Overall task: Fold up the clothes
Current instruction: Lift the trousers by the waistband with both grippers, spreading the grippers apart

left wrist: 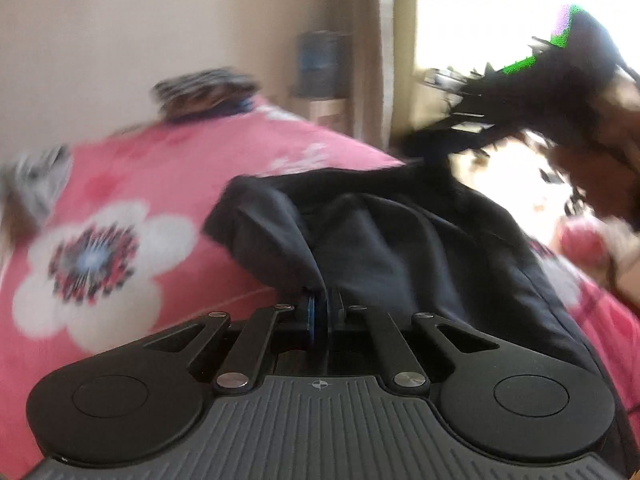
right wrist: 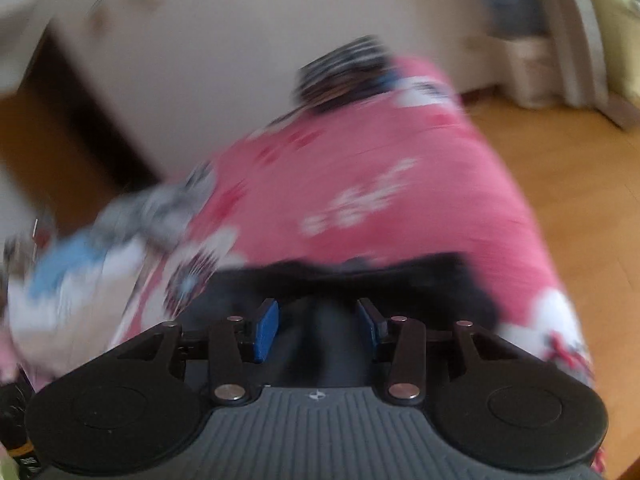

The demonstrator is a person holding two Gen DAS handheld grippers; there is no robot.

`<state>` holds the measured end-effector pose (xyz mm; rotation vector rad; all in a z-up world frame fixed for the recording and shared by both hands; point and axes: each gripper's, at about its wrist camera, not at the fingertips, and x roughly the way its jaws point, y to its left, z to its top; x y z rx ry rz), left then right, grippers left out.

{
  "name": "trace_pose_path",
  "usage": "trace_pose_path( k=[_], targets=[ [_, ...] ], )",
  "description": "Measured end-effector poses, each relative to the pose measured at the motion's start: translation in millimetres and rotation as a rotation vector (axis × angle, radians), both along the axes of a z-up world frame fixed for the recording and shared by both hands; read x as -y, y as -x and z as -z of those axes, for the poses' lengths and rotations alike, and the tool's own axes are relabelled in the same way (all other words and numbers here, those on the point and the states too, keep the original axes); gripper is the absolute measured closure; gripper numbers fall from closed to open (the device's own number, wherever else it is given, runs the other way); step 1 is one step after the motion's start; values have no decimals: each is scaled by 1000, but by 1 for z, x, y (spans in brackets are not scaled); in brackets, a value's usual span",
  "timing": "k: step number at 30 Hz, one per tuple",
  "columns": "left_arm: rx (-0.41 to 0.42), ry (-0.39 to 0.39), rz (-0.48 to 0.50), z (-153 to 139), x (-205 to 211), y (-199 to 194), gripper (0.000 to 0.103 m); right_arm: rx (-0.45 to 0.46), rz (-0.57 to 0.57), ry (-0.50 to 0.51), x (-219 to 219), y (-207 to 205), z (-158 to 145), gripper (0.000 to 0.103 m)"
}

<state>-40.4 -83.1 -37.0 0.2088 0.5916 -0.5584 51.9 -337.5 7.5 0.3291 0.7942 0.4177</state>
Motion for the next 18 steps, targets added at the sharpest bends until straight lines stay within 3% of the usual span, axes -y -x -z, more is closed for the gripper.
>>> trace_pose_path(
  k=[4,11,13,14,16,18],
  targets=[
    [5,-61,92,4,12,16,95,8,-142,57,-56,-5,6,57],
    [-111,43,48,10,-6,1,92,-19,-240,123,-104,-17,34,59],
    [-165,108,34,9,-18,-7,83,-42,-239,170,-106,-18,43,67],
    [-203,160,10,8,-28,-13,71,-54,-233,166,-104,-18,47,70],
    [-274,297,-65,9,-50,-24,59,-77,-222,146,-97,-17,54,77],
    [-331,415,-149,13,-69,-38,55,-89,-204,108,-88,-15,60,78]
  ],
)
